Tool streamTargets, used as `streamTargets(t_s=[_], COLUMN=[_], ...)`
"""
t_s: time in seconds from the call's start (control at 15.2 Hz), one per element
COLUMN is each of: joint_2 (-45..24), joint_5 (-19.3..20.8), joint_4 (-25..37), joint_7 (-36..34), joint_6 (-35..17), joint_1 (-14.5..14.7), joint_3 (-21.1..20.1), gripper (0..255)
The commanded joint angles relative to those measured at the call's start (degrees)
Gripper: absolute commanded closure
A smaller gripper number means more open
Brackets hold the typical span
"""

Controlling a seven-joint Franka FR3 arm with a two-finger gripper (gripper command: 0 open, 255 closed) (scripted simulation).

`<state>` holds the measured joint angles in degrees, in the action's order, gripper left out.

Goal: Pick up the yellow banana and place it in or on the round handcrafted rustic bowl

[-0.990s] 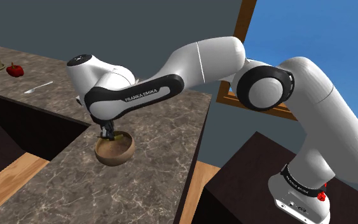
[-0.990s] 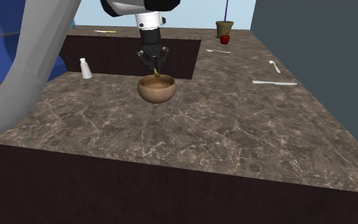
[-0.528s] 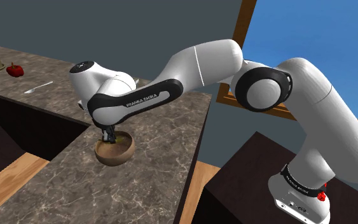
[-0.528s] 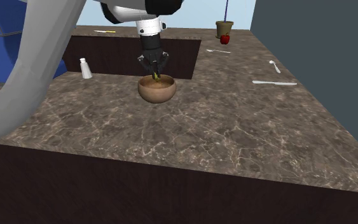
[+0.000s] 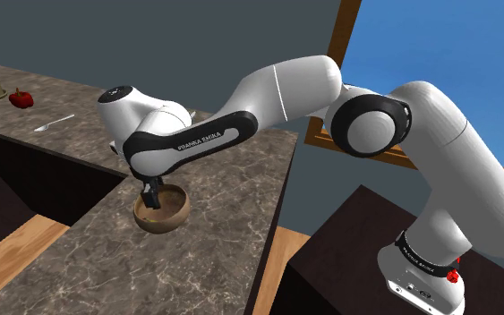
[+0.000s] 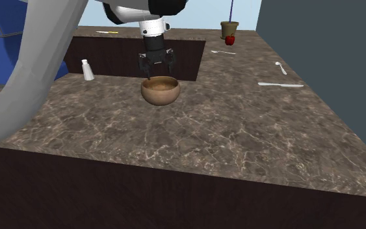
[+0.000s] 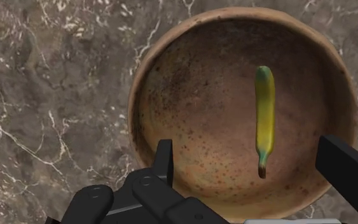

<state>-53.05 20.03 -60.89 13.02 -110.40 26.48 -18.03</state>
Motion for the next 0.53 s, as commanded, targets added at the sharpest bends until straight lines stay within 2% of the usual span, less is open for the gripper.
streamTargets(t_s=[0.0,0.26,0.46], joint_2=[0.0,2.0,2.0], joint_5=[0.0,-0.7,-0.7], joint_4=[0.0,3.8,3.8], joint_7=[0.0,0.7,0.7], joint_6=[0.0,5.7,5.7], joint_1=[0.0,0.6,0.6], joint_3=[0.0,-0.5,-0.5], gripper=[0,0,0])
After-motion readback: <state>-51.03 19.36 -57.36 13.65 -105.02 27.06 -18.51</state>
